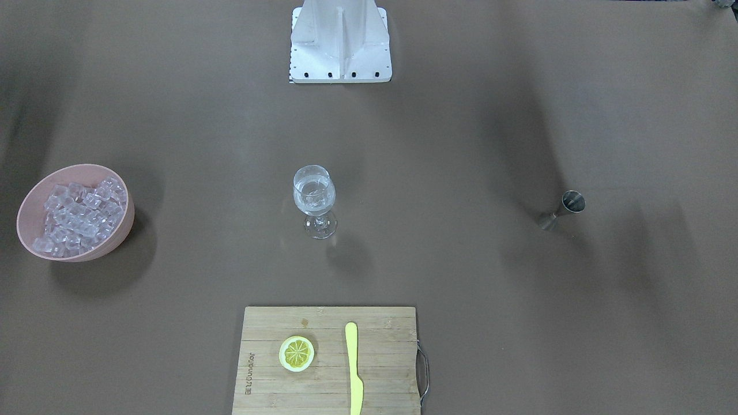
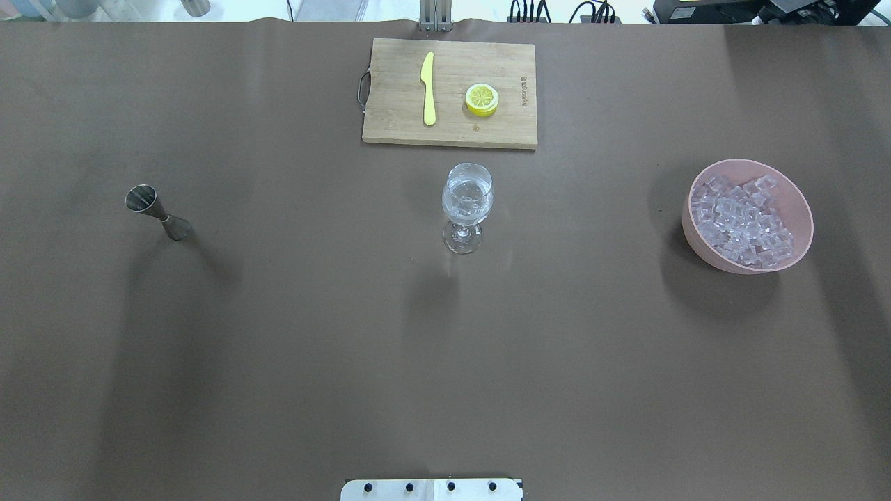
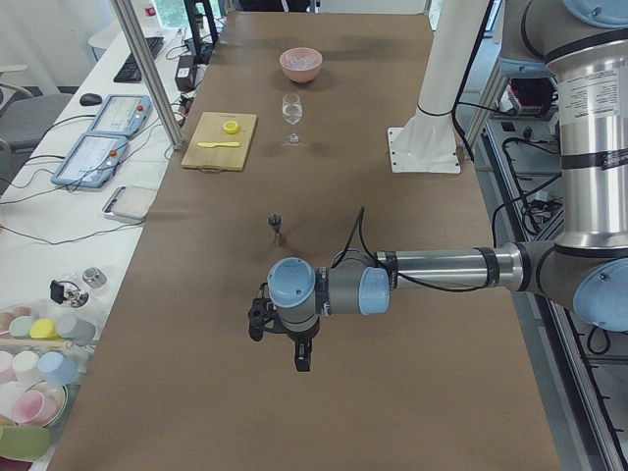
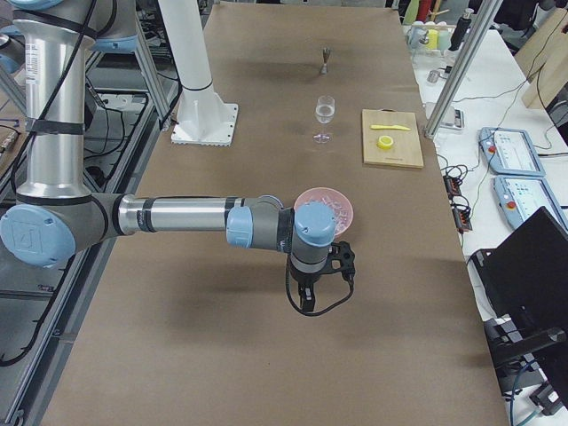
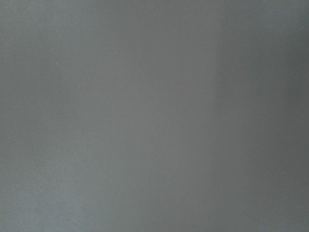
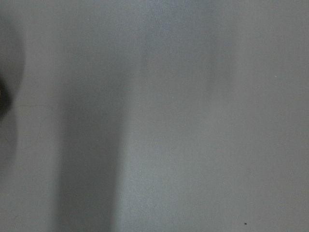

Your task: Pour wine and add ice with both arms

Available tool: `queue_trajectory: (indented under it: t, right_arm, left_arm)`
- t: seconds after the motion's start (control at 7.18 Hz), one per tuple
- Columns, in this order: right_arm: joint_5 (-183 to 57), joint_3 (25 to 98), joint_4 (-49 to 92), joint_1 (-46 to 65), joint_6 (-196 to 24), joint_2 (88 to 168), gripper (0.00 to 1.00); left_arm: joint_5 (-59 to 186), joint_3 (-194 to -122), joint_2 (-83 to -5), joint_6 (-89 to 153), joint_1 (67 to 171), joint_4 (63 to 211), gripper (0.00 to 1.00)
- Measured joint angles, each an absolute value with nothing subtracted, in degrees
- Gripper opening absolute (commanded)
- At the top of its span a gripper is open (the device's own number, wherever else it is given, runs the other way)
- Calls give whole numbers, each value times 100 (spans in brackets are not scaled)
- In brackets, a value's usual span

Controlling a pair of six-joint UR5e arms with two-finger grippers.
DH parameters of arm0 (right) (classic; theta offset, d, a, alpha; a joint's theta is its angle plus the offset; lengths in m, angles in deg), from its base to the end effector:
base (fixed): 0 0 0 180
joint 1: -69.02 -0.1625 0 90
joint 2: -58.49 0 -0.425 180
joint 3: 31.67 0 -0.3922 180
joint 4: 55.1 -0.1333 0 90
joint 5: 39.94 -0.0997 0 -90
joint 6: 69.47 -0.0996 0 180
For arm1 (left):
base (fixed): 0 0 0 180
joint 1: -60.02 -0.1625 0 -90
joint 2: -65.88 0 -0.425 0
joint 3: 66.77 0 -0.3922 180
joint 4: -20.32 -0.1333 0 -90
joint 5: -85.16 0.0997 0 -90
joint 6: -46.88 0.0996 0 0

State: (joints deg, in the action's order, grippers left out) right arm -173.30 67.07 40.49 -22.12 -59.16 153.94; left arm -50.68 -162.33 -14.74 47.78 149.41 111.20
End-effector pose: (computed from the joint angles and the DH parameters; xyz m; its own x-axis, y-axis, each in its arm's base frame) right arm 0.0738 -0.4465 0.6394 0.7182 -0.1375 0.6821 0.1104 0.9904 0.0833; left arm -0.0574 -0.4187 0.6824 0.6968 -0.0137 -0.7172 -0.0216 0.9990 -0.0400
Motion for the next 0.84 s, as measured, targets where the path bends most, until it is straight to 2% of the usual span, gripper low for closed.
queue_trajectory:
  t: [0.84]
  right_arm:
    - [-17336,6839,4053,-2212,-5904,15428,100]
  left_arm:
    - [-5072,-16219,-1463,4771,14949,11107,99]
